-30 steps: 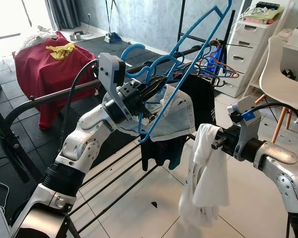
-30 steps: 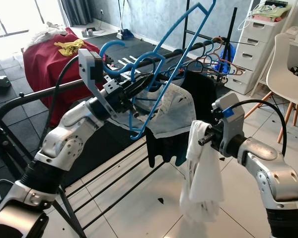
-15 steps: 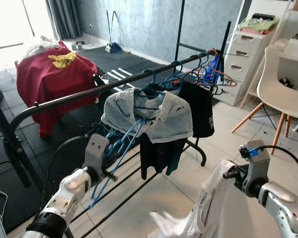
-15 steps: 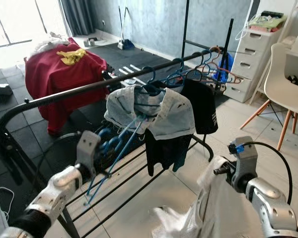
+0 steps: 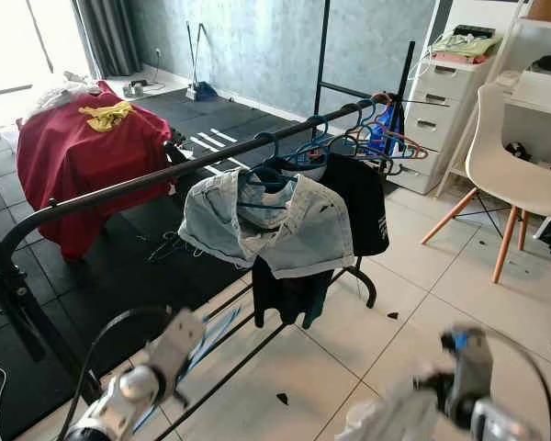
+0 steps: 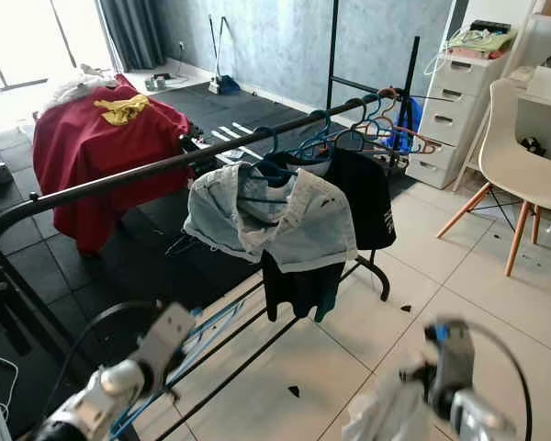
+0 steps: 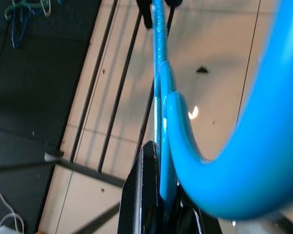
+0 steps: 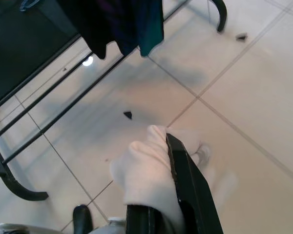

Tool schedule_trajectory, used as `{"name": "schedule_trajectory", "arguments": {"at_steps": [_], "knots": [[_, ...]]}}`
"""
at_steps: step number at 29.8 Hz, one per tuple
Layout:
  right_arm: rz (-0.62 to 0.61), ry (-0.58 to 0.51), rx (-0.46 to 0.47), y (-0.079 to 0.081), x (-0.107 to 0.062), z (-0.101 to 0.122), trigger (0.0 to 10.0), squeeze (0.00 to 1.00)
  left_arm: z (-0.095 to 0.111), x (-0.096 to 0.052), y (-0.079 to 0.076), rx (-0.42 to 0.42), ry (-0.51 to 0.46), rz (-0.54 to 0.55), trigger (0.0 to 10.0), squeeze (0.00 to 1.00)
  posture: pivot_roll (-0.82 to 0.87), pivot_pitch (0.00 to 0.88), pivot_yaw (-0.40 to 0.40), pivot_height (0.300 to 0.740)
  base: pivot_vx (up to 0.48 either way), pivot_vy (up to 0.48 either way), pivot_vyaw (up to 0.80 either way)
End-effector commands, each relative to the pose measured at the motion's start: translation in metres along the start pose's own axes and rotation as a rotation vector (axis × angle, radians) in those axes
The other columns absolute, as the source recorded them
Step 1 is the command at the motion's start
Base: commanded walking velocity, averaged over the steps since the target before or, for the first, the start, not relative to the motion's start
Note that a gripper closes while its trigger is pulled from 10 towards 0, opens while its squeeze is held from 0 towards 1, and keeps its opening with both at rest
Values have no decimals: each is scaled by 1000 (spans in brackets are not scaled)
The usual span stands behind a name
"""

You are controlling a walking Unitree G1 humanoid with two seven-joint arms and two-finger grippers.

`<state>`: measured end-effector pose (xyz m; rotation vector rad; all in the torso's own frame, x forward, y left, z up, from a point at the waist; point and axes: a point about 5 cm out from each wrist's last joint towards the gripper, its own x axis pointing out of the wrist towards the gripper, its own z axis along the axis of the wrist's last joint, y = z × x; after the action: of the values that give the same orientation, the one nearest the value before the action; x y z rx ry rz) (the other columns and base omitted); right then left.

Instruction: Hang hanger

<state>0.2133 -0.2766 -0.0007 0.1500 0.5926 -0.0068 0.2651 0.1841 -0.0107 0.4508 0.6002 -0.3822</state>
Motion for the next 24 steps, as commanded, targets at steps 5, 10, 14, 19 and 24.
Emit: {"name": "schedule_trajectory", "arguments": {"at_steps": [5,10,14,19,24], "knots": [[-26,-127,155,5,-11,-21,10000,0,-20,-8,-1,-176,-11,112,10000,0,-64,69,-27,740,0,0,0],[-62,-220,237,1,-22,-31,10000,0,-24,-16,-8,-459,-126,82,10000,0,-61,71,-29,740,0,0,0],[-99,-230,263,-7,-28,-45,10000,0,-24,-20,-22,-523,-173,42,10000,0,-58,76,-35,740,0,0,0],[-134,-210,278,-22,-26,-48,10000,0,-19,-13,-19,-510,-148,52,10000,0,-55,75,-44,740,0,0,0],[-127,-259,263,-12,-20,-38,10000,0,-19,-11,-16,-527,-150,44,10000,0,-48,66,-42,740,0,0,0]]}}
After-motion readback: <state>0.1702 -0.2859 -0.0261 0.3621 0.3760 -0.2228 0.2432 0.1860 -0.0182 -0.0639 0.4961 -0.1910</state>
